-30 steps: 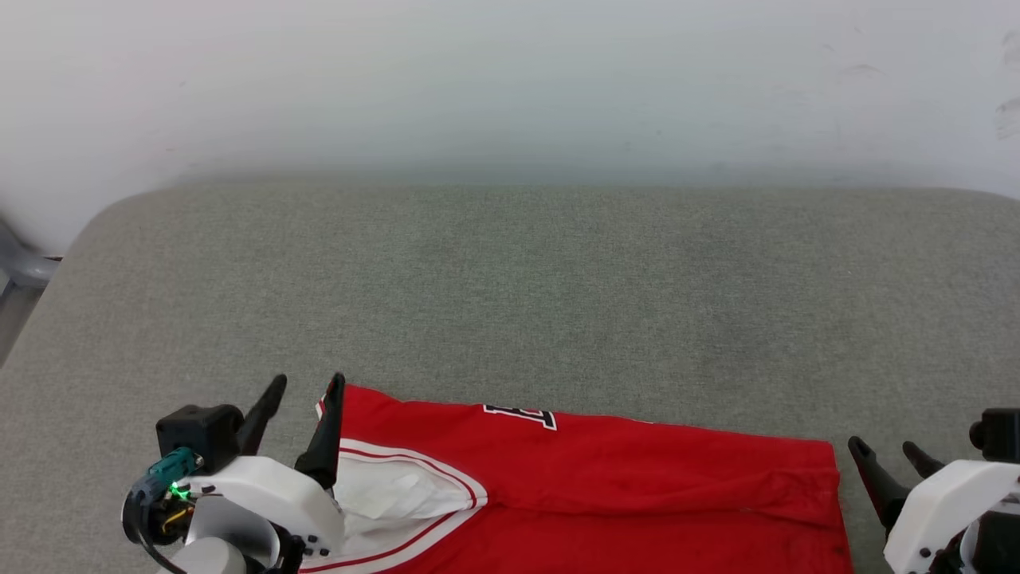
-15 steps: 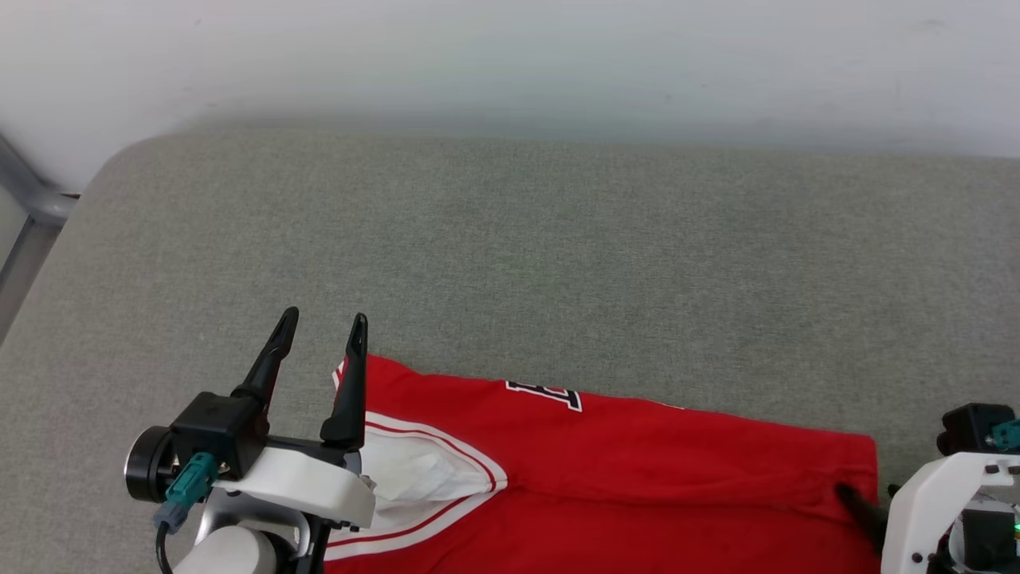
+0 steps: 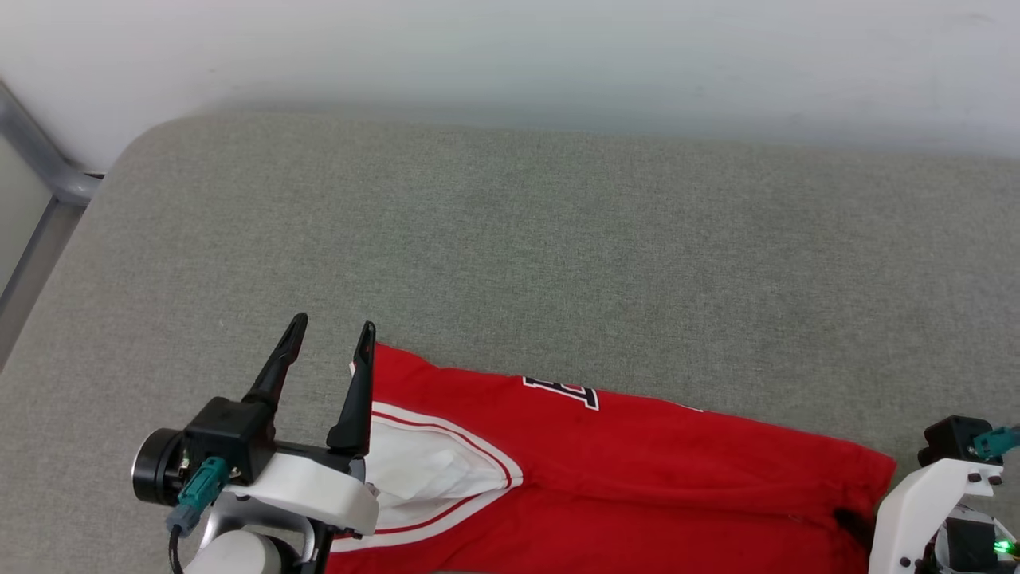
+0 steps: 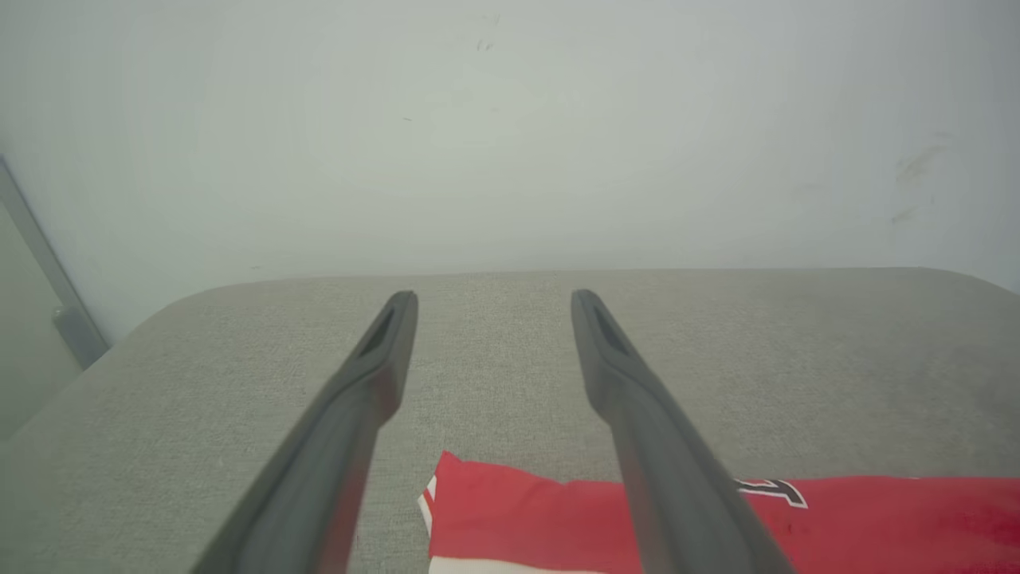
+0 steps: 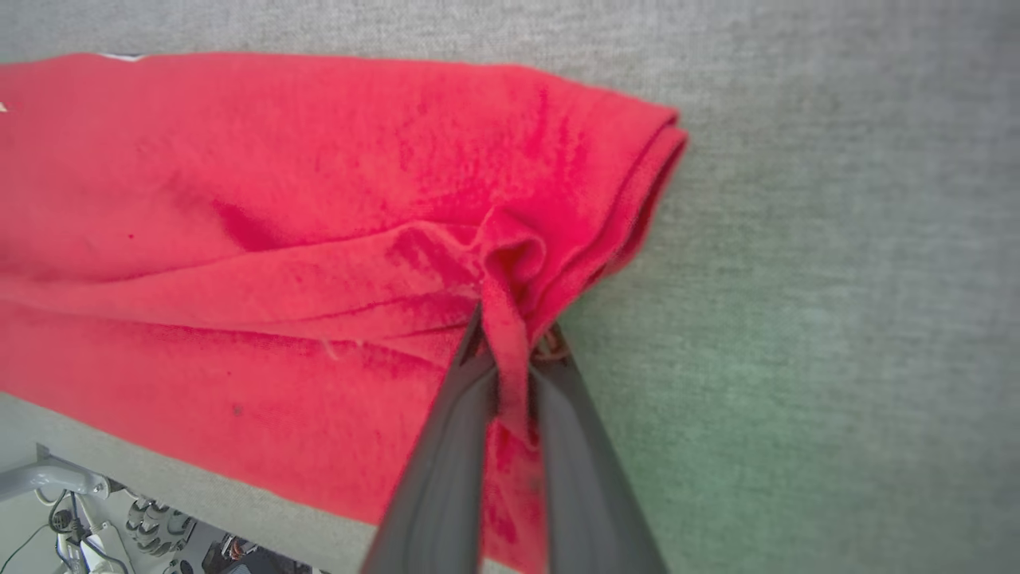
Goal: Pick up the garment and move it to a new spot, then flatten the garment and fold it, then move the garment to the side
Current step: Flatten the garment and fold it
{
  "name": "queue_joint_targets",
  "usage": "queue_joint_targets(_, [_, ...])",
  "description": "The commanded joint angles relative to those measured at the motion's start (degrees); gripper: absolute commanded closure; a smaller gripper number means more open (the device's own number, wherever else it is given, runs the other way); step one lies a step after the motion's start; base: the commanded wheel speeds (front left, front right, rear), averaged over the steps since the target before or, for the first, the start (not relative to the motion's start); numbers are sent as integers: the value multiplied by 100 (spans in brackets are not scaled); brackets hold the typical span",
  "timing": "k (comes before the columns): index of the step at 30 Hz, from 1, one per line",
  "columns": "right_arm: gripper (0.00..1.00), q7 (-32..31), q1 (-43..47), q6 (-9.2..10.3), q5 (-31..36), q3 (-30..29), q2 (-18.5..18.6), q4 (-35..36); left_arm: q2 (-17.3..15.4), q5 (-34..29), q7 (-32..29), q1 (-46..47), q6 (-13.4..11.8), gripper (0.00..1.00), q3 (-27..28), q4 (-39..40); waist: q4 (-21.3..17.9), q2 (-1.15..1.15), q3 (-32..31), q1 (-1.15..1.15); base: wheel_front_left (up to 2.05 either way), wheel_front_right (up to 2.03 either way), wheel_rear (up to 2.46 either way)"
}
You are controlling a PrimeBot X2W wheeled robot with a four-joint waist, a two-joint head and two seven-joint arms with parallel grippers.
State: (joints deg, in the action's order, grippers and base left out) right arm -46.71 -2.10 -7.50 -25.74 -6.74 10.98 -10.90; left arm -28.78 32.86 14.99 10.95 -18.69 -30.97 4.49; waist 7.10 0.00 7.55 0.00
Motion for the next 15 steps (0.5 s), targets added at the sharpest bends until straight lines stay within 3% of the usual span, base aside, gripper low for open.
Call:
queue_joint_targets(1, [100, 1, 3, 3, -26, 71, -37, -27, -29, -26, 24, -41, 18, 0, -12, -31, -42, 0, -79, 0, 0, 0, 0])
queue_joint_targets(9, [100, 112, -220, 4, 75, -80, 161, 330, -92, -24, -44, -128, -7, 0, -53, -174, -205, 0, -337, 0, 0, 0, 0])
queue_joint_targets(15, [100, -46, -232, 4, 250, -729, 358, 456, -101, -43, -40, -185, -74, 0, -63, -180, -277, 0, -445, 0, 0, 0, 0])
